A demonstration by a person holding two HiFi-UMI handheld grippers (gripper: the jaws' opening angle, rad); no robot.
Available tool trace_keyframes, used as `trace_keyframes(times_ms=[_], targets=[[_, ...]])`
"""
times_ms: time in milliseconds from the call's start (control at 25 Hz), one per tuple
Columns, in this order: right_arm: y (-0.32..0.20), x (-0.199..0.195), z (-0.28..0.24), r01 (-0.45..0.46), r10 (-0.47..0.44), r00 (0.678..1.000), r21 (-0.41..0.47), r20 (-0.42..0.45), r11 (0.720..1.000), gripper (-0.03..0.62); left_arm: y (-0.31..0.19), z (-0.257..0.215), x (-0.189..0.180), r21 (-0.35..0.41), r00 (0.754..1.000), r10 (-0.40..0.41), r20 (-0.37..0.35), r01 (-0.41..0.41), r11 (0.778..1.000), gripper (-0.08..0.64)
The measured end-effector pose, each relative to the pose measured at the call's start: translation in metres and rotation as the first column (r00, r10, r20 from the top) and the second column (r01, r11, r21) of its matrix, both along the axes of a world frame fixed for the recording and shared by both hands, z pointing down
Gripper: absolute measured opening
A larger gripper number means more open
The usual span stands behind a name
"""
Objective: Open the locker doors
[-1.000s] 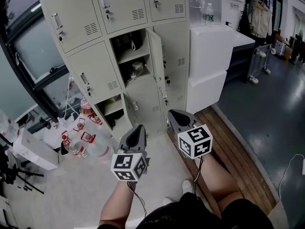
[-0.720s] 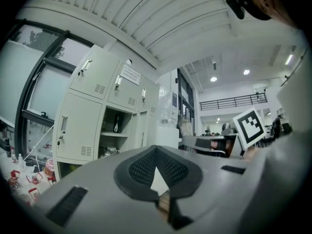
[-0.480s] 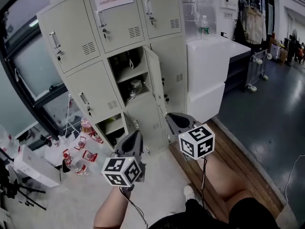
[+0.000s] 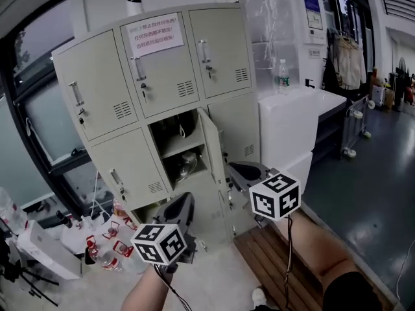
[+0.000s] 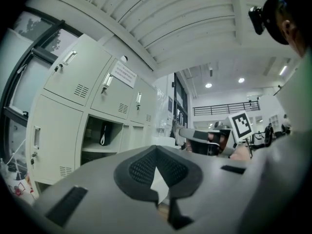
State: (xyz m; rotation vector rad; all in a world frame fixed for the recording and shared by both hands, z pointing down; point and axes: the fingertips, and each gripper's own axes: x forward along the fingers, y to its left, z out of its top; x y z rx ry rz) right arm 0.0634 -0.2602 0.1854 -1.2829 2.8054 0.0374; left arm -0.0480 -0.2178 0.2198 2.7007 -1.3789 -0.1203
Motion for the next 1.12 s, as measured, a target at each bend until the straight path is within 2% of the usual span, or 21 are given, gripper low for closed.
trace_keyframes(times_ms=[480,760,960,1120], targets=[[-0.113,0.038,-0.088,0.077,-0.071,0.996,0.115,-0.055,0.990,0.000,-0.113,-0.084,0.058,0.110,0.999,-0.003,0.033,-0.001,0.994,-0.002],[-0.165,0.061,-0.123,0.127,-0.130,0.991,0.115,0.023,0.985,0.000,-0.162,-0.114,0.088,0.138,0.998,-0.044,0.052,0.037,0.990,-0.002],[-0.194,0.071,-0.133,0.127,-0.135,0.989,0.120,0.059,0.985,0.003,-0.188,-0.116,0.088,0.090,0.998,-0.068,0.013,0.067,0.994,-0.002],[-0.210,0.072,-0.138,0.130,-0.140,0.987,0.114,0.079,0.985,0.030,-0.199,-0.118,0.080,0.053,0.997,-0.077,-0.028,0.078,0.996,-0.002]])
